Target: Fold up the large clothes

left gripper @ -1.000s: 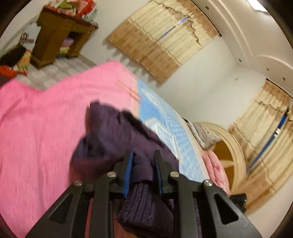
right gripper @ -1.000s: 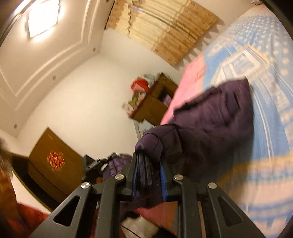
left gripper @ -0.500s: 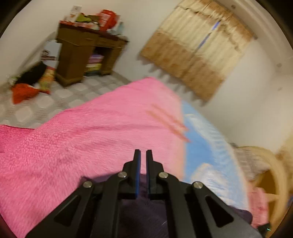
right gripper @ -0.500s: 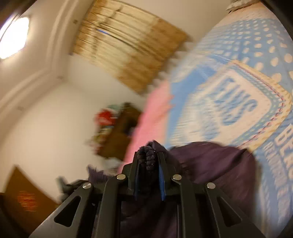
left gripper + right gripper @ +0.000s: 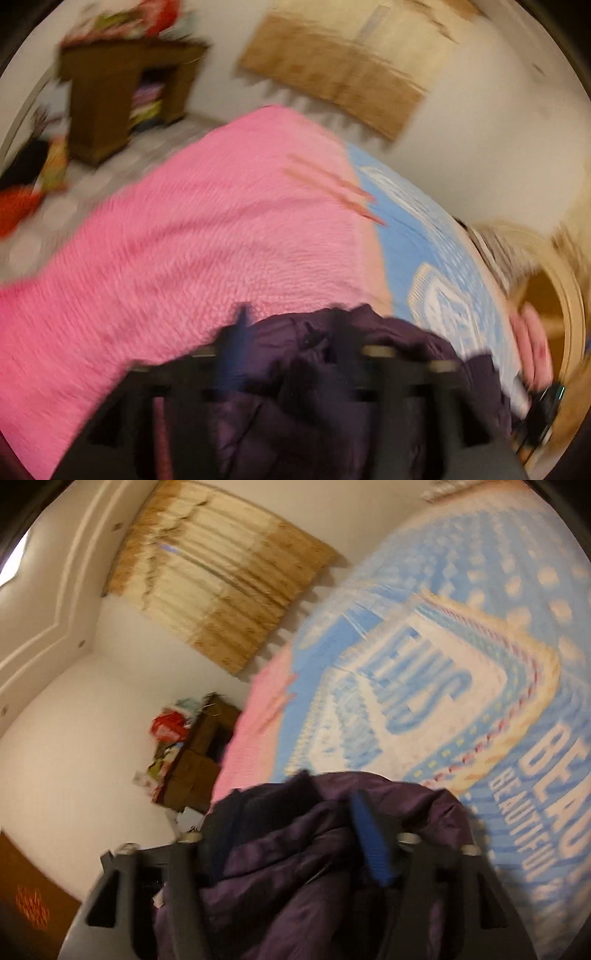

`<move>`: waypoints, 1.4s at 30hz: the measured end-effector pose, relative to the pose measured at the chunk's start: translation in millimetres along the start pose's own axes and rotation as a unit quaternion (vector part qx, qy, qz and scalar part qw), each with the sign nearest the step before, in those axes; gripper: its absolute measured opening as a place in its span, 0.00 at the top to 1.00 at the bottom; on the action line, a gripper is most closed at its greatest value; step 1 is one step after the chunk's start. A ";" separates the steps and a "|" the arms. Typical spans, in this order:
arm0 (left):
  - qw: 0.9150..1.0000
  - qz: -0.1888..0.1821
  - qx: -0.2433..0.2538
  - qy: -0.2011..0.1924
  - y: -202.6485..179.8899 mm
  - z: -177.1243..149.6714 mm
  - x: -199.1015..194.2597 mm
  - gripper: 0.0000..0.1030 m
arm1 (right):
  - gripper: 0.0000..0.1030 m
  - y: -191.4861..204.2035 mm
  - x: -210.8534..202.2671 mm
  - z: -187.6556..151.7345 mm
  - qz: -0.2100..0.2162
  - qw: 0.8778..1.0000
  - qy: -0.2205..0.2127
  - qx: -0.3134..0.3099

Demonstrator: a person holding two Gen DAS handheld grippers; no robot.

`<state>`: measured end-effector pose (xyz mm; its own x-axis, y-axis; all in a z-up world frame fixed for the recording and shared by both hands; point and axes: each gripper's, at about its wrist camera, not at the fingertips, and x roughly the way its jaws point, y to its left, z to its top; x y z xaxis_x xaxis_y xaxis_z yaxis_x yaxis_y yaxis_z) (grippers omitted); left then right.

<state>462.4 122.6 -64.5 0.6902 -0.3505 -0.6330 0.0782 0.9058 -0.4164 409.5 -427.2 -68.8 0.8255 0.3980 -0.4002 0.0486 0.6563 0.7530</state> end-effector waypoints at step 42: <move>0.988 0.100 -0.058 0.101 4.7 -12.7 106.8 0.78 | 0.98 31.7 107.4 -9.9 -0.273 0.911 0.079 -0.298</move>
<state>527.3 86.5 -142.3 0.5249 -0.2176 -0.8229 -0.1368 0.9326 -0.3339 494.2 -357.3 -93.1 0.6765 -0.0356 -0.7355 0.0755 0.9969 0.0211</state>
